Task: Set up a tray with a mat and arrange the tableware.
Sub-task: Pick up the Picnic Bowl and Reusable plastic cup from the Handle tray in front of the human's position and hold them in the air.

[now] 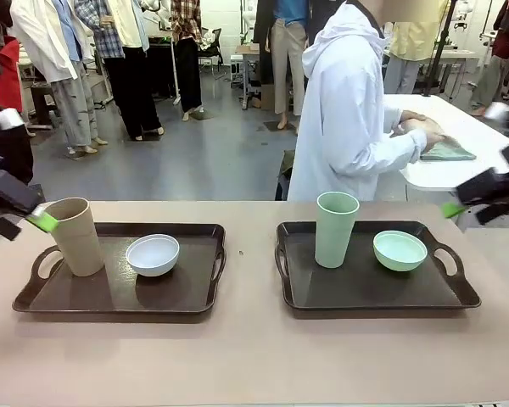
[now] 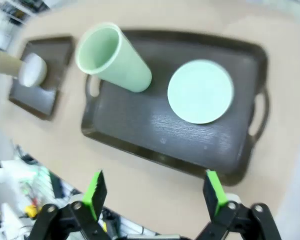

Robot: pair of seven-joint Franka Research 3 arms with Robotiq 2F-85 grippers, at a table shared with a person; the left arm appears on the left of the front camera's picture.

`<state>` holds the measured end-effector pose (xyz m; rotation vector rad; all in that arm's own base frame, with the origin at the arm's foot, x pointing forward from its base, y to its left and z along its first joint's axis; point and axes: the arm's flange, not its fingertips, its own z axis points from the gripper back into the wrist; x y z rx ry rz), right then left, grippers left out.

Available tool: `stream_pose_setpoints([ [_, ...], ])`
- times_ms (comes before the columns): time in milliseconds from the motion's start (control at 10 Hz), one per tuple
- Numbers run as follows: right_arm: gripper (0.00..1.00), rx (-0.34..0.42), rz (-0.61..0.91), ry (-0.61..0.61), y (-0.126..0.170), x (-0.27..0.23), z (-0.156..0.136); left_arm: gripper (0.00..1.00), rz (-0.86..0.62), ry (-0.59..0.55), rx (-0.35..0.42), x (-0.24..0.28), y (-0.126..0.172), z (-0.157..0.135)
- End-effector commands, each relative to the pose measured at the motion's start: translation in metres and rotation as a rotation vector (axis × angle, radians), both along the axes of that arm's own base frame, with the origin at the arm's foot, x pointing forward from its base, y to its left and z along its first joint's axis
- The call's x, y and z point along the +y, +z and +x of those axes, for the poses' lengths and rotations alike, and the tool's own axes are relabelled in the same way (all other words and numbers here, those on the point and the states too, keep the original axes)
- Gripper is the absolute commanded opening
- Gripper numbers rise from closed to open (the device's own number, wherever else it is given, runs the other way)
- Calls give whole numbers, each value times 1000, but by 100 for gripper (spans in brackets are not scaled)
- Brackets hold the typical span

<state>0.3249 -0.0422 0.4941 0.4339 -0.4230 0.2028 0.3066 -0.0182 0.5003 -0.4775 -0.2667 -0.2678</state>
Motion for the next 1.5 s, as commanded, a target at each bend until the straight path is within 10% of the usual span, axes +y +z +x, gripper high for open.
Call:
stream_pose_setpoints([
  [0,100,-33,211,11,-69,-44,-65,100,-226,13,6,44,-6,-5],
  [500,100,4,410,-146,-107,-115,-65,100,-419,151,4,108,-26,-1],
  [1400,100,19,413,-160,-89,-154,-46,100,-404,159,-6,113,-22,-11],
])
